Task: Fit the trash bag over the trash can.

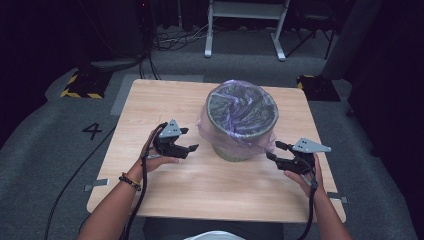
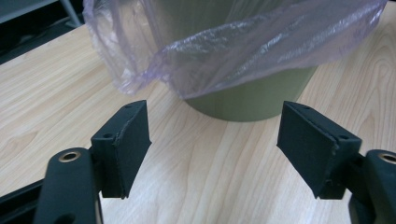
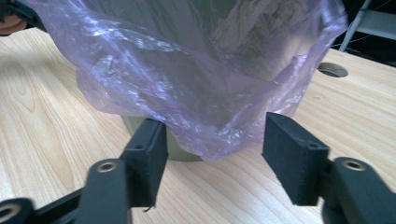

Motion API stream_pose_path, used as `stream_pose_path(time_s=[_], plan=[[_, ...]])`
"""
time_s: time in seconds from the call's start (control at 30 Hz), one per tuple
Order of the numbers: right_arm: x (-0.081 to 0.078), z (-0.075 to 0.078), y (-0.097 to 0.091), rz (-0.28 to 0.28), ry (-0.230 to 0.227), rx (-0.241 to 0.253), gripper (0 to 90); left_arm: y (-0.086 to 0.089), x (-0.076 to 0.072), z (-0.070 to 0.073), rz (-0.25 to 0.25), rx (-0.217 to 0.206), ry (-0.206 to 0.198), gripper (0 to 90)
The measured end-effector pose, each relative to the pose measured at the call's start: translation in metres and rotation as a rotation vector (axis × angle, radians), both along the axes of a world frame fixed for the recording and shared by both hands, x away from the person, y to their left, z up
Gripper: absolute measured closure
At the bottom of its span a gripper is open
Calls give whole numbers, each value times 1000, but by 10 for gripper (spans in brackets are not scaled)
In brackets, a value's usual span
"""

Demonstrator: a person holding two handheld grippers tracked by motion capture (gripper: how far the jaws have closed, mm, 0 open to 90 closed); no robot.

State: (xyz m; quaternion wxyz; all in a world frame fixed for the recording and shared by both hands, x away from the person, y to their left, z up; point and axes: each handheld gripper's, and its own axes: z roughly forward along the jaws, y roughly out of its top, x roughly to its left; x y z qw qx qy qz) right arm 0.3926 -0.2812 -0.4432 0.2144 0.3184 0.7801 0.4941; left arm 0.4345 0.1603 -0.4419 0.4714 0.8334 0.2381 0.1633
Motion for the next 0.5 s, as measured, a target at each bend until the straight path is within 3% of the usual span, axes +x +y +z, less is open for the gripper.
stream_pose_path(time_s=[0.1, 0.13, 0.27, 0.37, 0.47, 0.5], plan=[[-3, 4, -4, -9, -8, 6, 366, 2, -5, 0, -22, -3, 25, 182], [-3, 7, -5, -17, -16, 12, 351, 1, -8, -3, 3, 17, 29, 168], [-3, 12, -7, -31, -32, 19, 321, 2, -13, -9, 5, 34, 39, 168], [-8, 16, -9, -4, -42, 33, 261, 2, -21, -18, 17, 85, 70, 164], [-11, 18, -9, 25, -46, 27, 251, 5, -26, -23, 14, 106, 70, 164], [-14, 21, -9, 49, -51, 44, 247, 8, -30, -28, 6, 109, 94, 166]])
